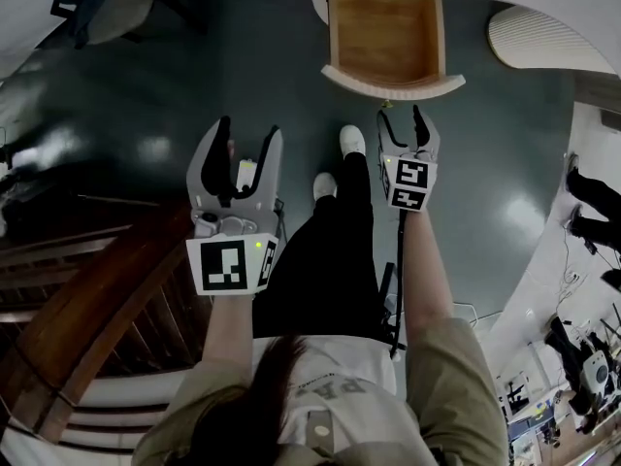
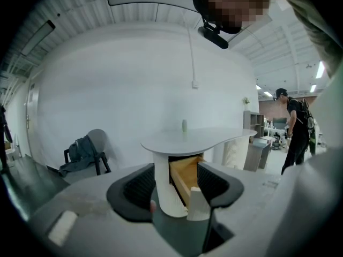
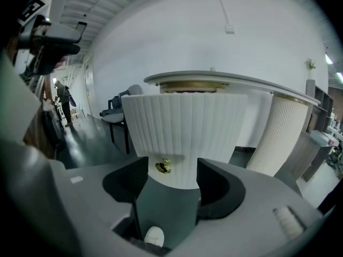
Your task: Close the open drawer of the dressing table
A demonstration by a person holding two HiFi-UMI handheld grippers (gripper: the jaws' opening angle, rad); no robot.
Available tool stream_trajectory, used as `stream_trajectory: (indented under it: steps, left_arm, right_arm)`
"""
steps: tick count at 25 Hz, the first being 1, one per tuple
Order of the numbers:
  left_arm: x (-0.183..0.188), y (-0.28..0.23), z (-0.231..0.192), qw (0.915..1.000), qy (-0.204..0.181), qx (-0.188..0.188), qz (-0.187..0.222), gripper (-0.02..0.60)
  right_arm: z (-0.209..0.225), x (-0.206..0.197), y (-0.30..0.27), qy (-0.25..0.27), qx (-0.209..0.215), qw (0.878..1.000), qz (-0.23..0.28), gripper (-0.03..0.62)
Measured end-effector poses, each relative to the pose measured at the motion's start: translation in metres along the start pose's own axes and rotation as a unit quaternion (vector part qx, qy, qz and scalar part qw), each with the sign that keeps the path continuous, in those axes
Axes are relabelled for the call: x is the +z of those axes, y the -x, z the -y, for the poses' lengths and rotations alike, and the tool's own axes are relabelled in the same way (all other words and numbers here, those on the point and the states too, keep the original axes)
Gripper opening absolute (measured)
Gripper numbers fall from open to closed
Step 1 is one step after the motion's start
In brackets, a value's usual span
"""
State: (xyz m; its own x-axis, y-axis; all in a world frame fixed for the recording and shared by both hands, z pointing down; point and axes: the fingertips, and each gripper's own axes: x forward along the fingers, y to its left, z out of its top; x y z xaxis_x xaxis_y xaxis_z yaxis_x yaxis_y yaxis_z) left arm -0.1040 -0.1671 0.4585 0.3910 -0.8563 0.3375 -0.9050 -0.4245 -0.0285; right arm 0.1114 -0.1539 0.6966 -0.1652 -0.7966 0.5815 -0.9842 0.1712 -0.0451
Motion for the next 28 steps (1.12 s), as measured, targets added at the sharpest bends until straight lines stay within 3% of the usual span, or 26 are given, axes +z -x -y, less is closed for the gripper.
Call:
stream_trajectory:
  steps: [15,28]
  left_arm:
    - [-0.006,-0.005,-0.004,1.0000,0.000,0.004,-0.009,0.261]
    - [-0.014,-0.012,-0.012,0.9998,0.003,0.012,-0.014,0.261]
  right_arm:
    - [-0.016,-0.009,-0.021,-0.002,0.003,1.000,-0.027,0.118]
    - [-0.013,-0.013,-0.024,-0.014,0.013,0.999,-0.034,0.110]
